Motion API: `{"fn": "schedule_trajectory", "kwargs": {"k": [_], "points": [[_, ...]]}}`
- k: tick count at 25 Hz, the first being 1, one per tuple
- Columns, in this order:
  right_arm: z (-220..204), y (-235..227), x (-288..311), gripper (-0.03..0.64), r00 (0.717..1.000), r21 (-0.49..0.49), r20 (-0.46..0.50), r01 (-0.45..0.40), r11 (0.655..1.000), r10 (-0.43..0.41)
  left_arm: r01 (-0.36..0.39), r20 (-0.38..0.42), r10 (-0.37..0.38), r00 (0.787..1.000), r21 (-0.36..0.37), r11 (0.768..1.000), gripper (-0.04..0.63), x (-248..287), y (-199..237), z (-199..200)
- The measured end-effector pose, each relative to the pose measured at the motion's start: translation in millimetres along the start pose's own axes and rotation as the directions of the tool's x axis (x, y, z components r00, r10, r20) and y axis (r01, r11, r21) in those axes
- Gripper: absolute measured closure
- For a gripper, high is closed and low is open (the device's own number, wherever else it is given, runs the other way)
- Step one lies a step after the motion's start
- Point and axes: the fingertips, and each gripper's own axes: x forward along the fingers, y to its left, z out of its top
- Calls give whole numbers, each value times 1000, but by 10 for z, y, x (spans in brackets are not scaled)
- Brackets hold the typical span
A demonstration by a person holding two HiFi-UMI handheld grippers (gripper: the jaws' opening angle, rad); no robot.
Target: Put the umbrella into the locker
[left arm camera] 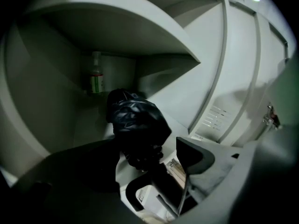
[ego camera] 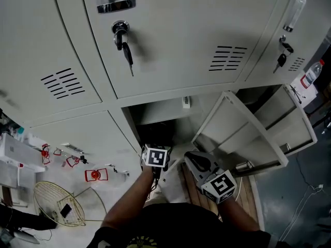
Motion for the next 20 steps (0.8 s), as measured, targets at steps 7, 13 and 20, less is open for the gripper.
{"fn": "schedule_trajectory", "kwargs": {"k": [7,13,20], "points": [[35,152,-109,584,1000,-6,13,-22,1000,23,-26,-11,26,1000,-4,1000,232,-162,-44,-146],[40,284,-221,584,999,-3,20,-39,999,39,-32,-12,32,999,-4,999,232,-300,-156,-321],[-8,409,-417,584,998,-10,28,-60,998,61,-32,-5,32,999,5,999,232,-454,-350,-559]]}}
